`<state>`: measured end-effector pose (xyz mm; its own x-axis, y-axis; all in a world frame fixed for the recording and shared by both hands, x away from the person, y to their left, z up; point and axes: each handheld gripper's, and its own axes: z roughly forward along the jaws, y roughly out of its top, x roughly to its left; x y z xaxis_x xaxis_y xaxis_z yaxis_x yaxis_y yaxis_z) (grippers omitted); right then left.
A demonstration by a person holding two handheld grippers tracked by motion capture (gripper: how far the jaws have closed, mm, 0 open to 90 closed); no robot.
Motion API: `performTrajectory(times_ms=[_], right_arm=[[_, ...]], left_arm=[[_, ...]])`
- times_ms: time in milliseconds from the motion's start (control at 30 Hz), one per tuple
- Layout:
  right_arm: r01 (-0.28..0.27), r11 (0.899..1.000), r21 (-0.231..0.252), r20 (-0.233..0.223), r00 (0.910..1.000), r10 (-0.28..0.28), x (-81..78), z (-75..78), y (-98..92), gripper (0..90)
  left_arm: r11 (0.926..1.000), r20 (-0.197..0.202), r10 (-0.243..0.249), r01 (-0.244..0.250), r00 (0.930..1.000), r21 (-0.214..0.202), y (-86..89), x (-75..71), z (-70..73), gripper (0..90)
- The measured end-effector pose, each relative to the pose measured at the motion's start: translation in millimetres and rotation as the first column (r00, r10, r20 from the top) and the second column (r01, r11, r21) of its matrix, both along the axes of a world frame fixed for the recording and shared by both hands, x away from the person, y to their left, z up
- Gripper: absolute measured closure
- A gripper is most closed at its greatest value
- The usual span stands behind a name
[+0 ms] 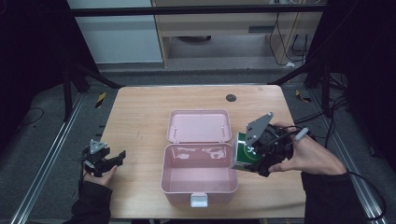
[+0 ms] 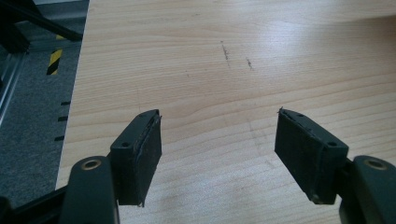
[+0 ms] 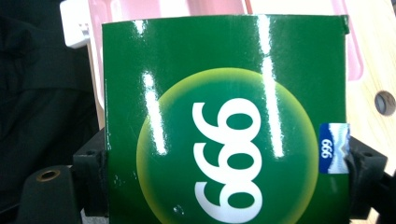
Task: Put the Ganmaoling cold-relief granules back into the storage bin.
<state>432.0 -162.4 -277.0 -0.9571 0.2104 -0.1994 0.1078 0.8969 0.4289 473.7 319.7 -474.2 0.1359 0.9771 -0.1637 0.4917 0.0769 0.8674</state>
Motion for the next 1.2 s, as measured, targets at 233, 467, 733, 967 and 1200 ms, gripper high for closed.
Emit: performTrajectory(times_ms=[233, 467, 733, 967, 1200], right_arm=[[-0.035, 0.999, -0.014, -0.008, 0.9994, 0.035, 2.3, -0.9, 20.5, 16.2], [-0.059, 0.998, -0.020, -0.015, 0.9982, 0.059, 6.3, -4.5, 38.0, 16.1], [-0.084, 0.996, -0.018, -0.021, 0.9963, 0.083, 8.8, -8.6, 52.6, 16.1], [-0.101, 0.995, -0.024, -0.028, 0.9945, 0.101, 12.4, -14.9, 62.7, 16.1], [-0.123, 0.991, -0.044, -0.037, 0.9920, 0.121, 14.6, -25.0, 72.3, 16.0]], left_arm=[[1.0000, 0.001, 0.001, -0.001, 1.0000, 0.001, 0.2, -0.2, 0.3, 30.9], [1.0000, -0.002, 0.001, -0.001, 1.0000, 0.005, 1.0, -0.4, 0.5, 30.9], [1.0000, 0.001, 0.002, -0.002, 1.0000, 0.004, 0.8, -0.4, 0.6, 30.9], [1.0000, 0.000, 0.002, -0.002, 1.0000, 0.004, 1.2, -0.2, 0.6, 30.9], [1.0000, 0.003, 0.004, -0.004, 1.0000, 0.001, 1.1, -0.3, 0.8, 30.9]])
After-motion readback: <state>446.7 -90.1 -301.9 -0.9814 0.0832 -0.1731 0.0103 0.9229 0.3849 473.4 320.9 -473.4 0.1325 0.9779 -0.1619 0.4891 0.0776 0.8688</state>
